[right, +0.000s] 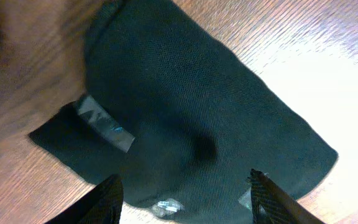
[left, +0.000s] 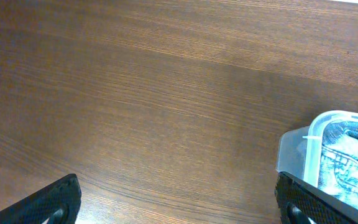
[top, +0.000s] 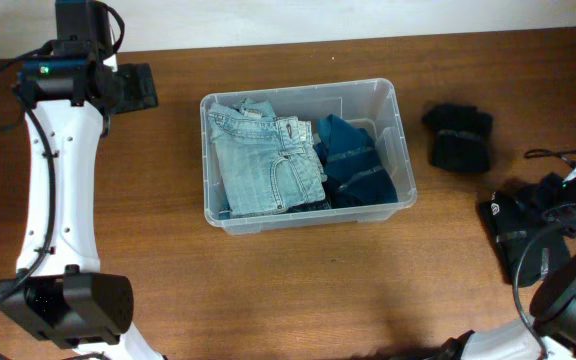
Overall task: Pack container
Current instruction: 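Move the right gripper to the black folded clothing and grasp it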
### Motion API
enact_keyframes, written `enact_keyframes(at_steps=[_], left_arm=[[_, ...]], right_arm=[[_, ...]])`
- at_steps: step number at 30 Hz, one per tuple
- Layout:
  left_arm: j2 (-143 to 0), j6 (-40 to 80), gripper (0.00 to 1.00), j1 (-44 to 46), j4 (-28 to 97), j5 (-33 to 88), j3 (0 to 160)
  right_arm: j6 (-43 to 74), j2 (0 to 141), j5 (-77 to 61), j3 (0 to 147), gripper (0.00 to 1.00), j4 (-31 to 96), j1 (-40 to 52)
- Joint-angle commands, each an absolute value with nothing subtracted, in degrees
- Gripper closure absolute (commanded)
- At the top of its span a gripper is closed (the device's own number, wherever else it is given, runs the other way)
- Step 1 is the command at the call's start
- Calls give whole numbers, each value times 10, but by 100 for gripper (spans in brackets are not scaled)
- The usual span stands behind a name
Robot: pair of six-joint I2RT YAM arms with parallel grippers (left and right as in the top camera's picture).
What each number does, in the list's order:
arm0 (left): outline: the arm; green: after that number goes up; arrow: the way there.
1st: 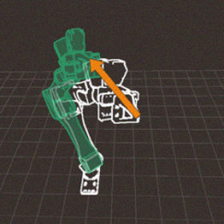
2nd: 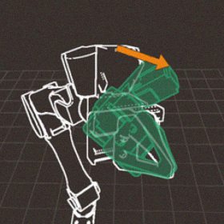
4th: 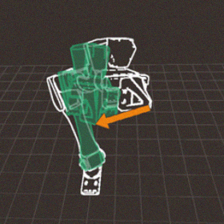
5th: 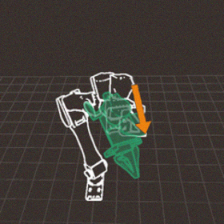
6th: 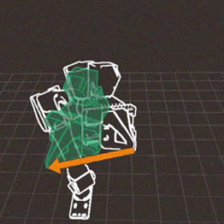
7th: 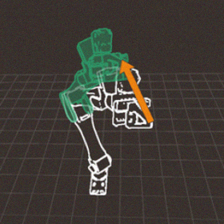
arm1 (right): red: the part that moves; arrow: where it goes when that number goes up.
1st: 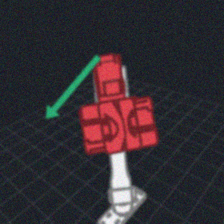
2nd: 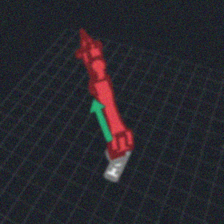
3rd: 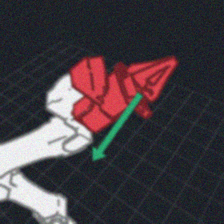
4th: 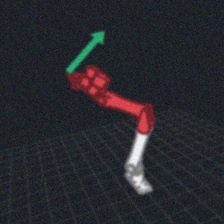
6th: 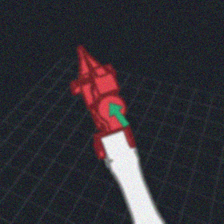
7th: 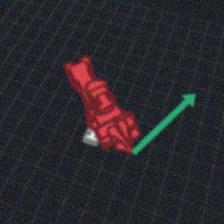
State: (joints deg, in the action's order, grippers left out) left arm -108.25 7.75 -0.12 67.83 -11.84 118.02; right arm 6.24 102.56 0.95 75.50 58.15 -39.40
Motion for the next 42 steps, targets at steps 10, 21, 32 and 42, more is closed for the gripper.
enact_keyframes(at_steps=[10, 21, 32, 42], left_arm=[[-1073, 80, 1, -9, 677, -120, 1187], [-1073, 80, 1, -9, 677, -120, 1187], [-1073, 80, 1, -9, 677, -120, 1187], [-1073, 80, 1, -9, 677, -118, 1187]], right_arm=[[91, 1101, 17, 748, 96, 578, -394], [88, 1091, -97, 878, 96, 679, -389], [6, 1080, -74, 1094, 96, 802, -335], [-53, 1140, 54, 1093, 43, 753, -367]])
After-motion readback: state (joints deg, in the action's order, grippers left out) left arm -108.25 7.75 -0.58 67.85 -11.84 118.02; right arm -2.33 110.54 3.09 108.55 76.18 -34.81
